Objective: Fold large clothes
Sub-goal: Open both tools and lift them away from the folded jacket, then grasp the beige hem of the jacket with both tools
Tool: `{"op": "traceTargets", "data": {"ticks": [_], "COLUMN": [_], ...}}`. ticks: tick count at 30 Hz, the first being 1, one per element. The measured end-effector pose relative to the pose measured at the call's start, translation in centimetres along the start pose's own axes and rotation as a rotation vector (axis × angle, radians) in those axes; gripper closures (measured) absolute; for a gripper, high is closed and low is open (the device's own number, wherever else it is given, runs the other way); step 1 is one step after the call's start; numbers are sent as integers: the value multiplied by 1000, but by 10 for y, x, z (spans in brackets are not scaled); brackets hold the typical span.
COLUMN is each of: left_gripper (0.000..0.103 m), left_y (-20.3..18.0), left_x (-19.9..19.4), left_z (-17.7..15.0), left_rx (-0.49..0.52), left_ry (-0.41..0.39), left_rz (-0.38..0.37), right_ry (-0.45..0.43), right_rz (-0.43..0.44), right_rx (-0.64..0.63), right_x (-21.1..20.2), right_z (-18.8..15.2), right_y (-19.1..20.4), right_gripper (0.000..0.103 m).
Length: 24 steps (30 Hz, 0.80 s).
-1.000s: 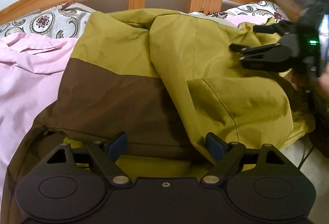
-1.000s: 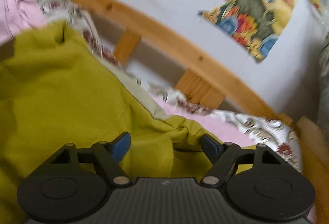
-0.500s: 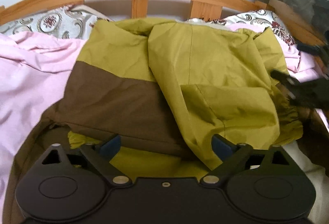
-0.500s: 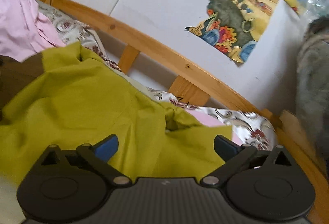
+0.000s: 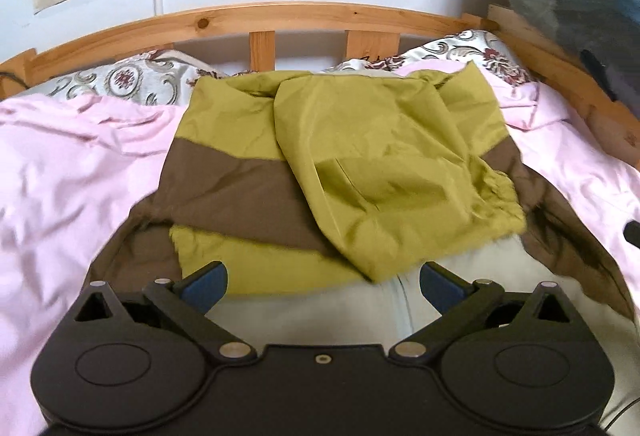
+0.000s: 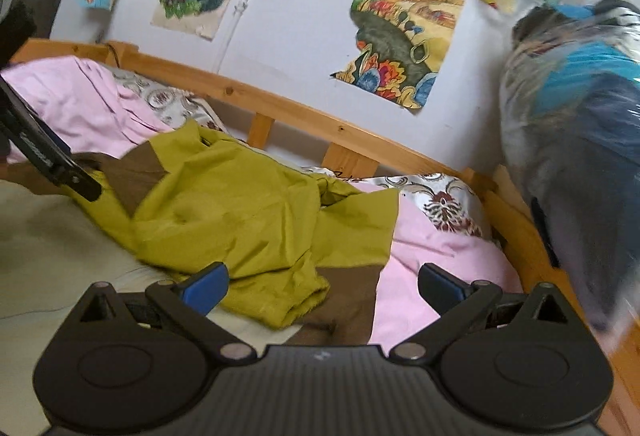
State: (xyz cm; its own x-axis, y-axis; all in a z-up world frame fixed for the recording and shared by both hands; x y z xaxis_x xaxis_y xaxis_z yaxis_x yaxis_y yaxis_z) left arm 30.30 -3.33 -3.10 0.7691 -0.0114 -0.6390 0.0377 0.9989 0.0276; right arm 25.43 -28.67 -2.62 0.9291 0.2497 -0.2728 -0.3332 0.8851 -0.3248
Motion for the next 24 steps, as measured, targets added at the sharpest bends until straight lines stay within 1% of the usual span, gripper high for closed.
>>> {"op": "traceTargets", "data": {"ticks": [3, 6, 9, 11, 14, 16, 21, 22, 24], "left_gripper": [1, 1, 1, 1, 1, 1, 1, 1, 1], "left_y": [-6, -12, -18, -23, -36, -46, -73, -77, -86], "left_x": [-25, -48, -67, -77, -84, -84, -82, -83, -84], "left_z": [-25, -50, -73, -86, -100, -108, -128, -131, -135], "left_rx": [25, 109, 181, 181, 152, 136, 152, 161, 177], "left_ry": [15, 20, 14, 21, 44, 66, 127, 131, 133], "left_rz": [-13, -40, -91, -139, -206, -241, -292, -300, -317], "right_ry": [4, 21, 71, 119, 175, 221, 334, 349, 340], "right_rz": [32, 63, 132, 208, 245, 269, 270, 263, 253], "right_rx": [42, 60, 49, 11, -50, -60, -179, -213, -261], "right_x": [-35, -62, -82, -96, -111, -115, -98, -97, -97], "right_z": [-19, -40, -61, -74, -92, -106, -132, -137, -142], "right_y": [17, 35, 53, 65, 76, 85, 105, 109, 112], "right_gripper": [0, 0, 0, 0, 0, 0, 0, 0, 0]}}
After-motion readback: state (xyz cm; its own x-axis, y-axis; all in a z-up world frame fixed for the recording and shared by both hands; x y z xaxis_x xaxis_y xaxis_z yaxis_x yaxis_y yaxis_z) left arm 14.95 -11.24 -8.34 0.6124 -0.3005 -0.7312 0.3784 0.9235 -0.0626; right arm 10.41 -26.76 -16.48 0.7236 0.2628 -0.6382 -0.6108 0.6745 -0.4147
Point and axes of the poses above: each gripper's, at about its wrist camera, not at the fingertips, and x roughly the way its jaws point, y to its left, z to its top, the point moved 9 cm from there along x, roughly the way its jaws point, and after that the axes turned 6 degrees about z, right-handed, at the moved point
